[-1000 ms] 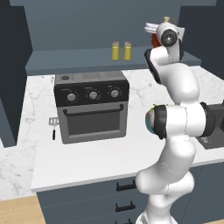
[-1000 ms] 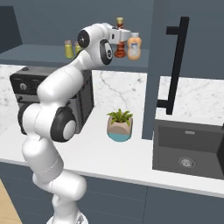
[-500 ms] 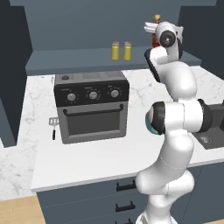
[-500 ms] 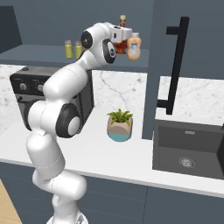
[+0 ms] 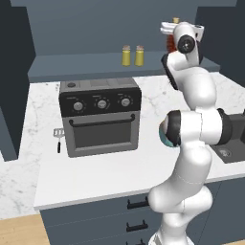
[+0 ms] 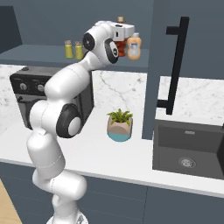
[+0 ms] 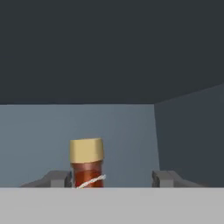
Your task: Put the shaker and condiment bottle from the counter next to their counterparts in the cabinet.
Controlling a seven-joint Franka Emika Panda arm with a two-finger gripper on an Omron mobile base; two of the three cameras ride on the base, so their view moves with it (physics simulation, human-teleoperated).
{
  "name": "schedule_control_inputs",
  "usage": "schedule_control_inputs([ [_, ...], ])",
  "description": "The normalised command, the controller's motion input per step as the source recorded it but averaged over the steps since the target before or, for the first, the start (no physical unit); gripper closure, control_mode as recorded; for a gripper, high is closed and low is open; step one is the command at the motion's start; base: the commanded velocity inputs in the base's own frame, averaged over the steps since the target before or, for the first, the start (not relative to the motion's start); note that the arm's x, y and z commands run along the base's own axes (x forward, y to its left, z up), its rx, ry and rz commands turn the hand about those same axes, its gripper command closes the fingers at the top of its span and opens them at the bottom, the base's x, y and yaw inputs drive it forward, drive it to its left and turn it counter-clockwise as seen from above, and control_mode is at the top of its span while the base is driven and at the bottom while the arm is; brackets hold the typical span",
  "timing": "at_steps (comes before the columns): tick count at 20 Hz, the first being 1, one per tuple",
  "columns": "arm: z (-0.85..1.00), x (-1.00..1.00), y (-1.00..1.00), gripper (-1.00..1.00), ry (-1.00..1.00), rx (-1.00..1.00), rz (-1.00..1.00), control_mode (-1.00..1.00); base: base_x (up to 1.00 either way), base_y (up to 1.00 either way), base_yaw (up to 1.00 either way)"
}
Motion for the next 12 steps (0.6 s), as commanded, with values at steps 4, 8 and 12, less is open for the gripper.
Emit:
schedule_control_inputs([
  [4, 0.0, 0.0, -0.19, -1.0, -0.04, -0.04, 0.0, -1.0, 0.0, 0.0, 0.0],
  [8, -0.27, -0.67, 0.0, -1.0, 0.03, 0.0, 0.0, -1.0, 0.0, 0.0, 0.0],
  [12, -0.42, -1.0, 0.03, -1.0, 0.04, 0.0, 0.0, -1.0, 0.0, 0.0, 0.0],
])
